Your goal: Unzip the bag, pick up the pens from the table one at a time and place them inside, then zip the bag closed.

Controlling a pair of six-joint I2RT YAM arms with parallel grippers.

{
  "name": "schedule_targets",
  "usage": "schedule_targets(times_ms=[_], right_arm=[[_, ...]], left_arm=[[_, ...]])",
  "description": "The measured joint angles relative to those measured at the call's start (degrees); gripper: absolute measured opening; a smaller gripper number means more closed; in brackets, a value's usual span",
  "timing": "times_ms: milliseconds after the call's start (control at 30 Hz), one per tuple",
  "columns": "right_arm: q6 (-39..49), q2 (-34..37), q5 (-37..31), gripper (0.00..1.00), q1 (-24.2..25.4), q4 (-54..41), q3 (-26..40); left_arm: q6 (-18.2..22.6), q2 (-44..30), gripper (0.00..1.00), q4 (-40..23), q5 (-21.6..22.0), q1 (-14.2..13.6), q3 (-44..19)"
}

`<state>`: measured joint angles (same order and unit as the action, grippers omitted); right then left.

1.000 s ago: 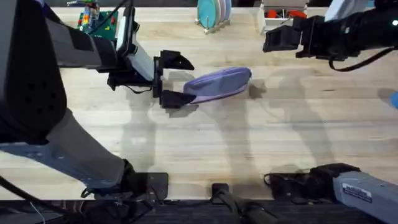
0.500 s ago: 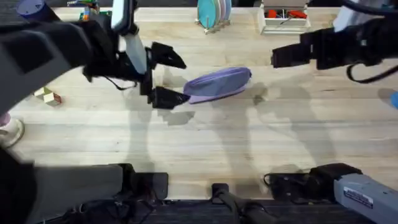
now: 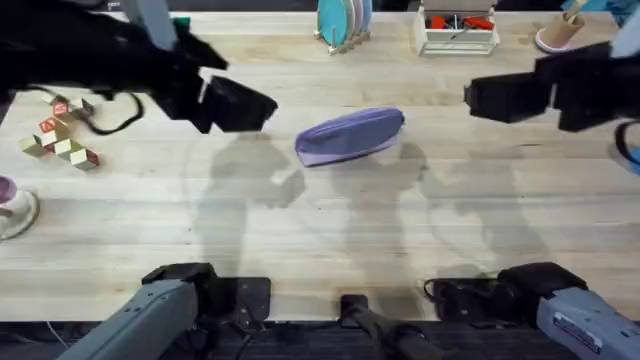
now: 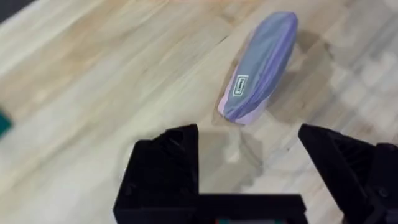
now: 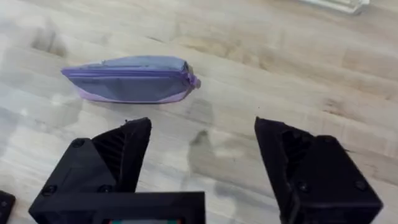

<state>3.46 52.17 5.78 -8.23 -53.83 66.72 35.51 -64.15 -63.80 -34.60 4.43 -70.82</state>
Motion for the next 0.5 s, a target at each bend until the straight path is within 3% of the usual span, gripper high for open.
schedule_targets(times_ms=[100,200,500], right_arm=[[0.0,-2.0,0.0,0.996,0.0,-1.3,0.0],[0.0,-3.2,0.0,0.996,0.0,-2.1,0.0],[0.0,-3.4,0.0,0.996,0.0,-2.2,0.0]], left_arm=[[-8.4,2.1,0.995,-2.8,4.3,0.0,-2.2],[-13.2,3.2,0.995,-4.7,6.6,0.0,-2.6],[-17.8,3.3,0.996,-5.8,8.9,0.0,-2.6]])
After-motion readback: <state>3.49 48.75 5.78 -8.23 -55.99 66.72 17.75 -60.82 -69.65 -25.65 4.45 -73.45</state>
